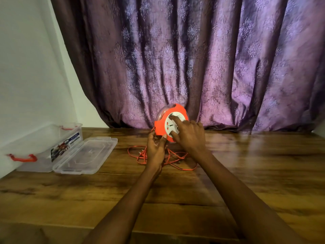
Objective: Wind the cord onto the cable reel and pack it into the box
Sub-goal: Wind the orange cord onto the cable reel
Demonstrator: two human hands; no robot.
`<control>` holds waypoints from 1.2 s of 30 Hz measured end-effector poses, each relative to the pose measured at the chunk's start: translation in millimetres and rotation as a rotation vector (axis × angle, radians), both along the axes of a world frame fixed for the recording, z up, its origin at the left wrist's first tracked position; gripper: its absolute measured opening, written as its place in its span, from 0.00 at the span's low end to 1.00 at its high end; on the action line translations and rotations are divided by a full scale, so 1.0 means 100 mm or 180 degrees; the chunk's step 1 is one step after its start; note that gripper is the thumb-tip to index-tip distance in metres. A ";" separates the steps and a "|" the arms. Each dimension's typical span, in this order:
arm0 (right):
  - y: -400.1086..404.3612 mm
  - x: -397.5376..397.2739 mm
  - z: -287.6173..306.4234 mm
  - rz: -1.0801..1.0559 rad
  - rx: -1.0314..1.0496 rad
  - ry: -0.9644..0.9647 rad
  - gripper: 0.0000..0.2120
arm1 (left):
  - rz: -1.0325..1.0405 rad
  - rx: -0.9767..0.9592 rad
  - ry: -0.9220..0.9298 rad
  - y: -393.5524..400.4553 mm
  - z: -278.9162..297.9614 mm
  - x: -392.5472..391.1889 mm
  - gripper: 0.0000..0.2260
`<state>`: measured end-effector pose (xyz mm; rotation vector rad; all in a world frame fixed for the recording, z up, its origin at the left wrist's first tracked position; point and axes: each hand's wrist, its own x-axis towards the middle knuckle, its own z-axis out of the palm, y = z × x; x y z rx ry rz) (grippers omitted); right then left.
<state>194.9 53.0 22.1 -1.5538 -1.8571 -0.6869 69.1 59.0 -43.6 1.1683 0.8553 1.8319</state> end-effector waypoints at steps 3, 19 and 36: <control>-0.03 -0.15 0.04 -0.0109 -0.0559 0.1849 0.29 | 0.0277 0.0022 0.0210 0.00 -0.03 0.05 0.15; 0.05 0.06 0.10 0.0883 -0.0142 0.0973 0.10 | -0.0133 -0.0170 -0.0619 0.03 0.11 -0.17 0.15; -0.03 0.06 0.12 -0.0024 -0.0014 0.0202 0.30 | 0.0148 0.0100 0.0300 -0.06 0.10 -0.03 0.19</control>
